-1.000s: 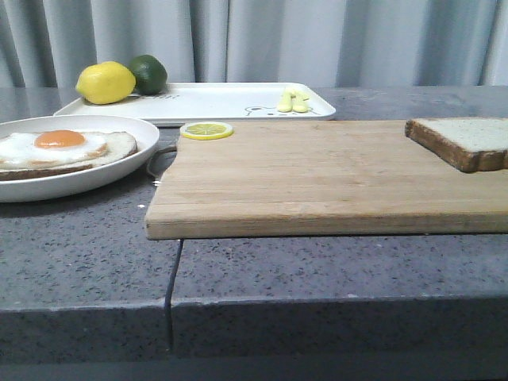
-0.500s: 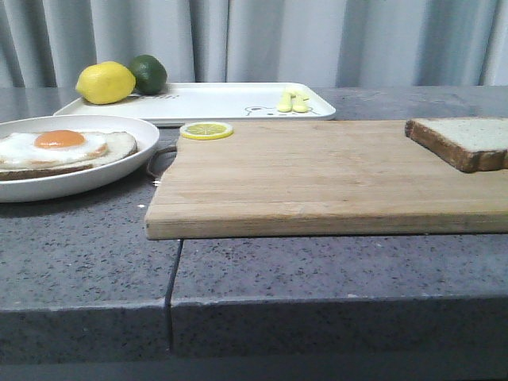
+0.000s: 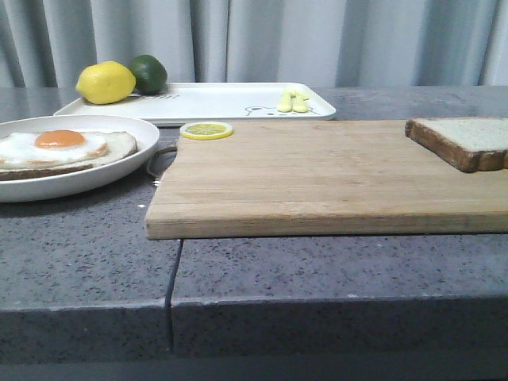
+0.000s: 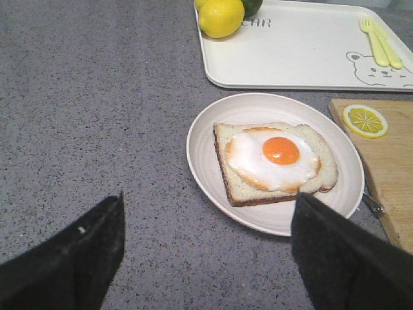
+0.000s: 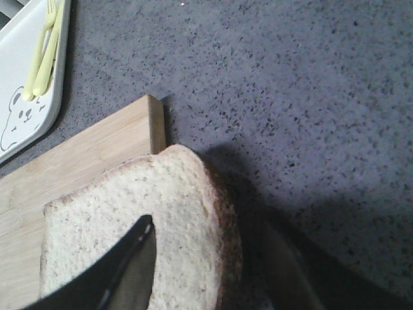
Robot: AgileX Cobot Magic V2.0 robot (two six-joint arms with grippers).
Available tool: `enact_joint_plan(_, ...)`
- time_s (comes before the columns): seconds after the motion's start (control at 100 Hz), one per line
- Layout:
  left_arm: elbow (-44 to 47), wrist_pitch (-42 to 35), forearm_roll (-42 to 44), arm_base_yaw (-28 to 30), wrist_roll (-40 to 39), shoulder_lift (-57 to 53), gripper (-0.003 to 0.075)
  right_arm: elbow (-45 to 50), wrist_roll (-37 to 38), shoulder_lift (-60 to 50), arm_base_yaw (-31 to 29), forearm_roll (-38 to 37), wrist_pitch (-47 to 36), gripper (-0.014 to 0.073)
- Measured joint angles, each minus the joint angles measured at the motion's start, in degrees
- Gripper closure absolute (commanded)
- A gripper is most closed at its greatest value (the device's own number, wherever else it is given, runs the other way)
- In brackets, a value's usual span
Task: Place bread and move sandwich to tray
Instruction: 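Open the right gripper and grasp the bread slice by its edge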
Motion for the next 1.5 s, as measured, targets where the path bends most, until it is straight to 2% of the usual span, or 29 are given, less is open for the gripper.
enact_joint_plan(0.6, 0.0, 0.0, 0.0, 0.0, 0.0, 0.0, 0.0334, -0.09, -1.35, 6.39, 0.0, 2.01, 3.86, 0.0204)
enact_joint_plan(1.06, 0.0, 0.0, 0.0, 0.0, 0.0, 0.0, 0.0335, -0.43, -1.46, 7.86, 0.1, 2.98, 7.07, 0.0214)
enact_joint_plan(1.2, 0.0, 0.0, 0.0, 0.0, 0.0, 0.0, 0.0335, -0.43, -1.46, 7.95, 0.1, 2.98, 7.44, 0.0321)
enact_joint_plan(1.39, 0.0, 0.0, 0.0, 0.0, 0.0, 0.0, 0.0335, -0.43, -1.46, 7.99, 0.1, 3.51, 7.53, 0.058)
enact_joint_plan(1.5, 0.0, 0.0, 0.0, 0.0, 0.0, 0.0, 0.0335, -0.43, -1.46, 7.99, 0.1, 3.7, 7.87, 0.0688)
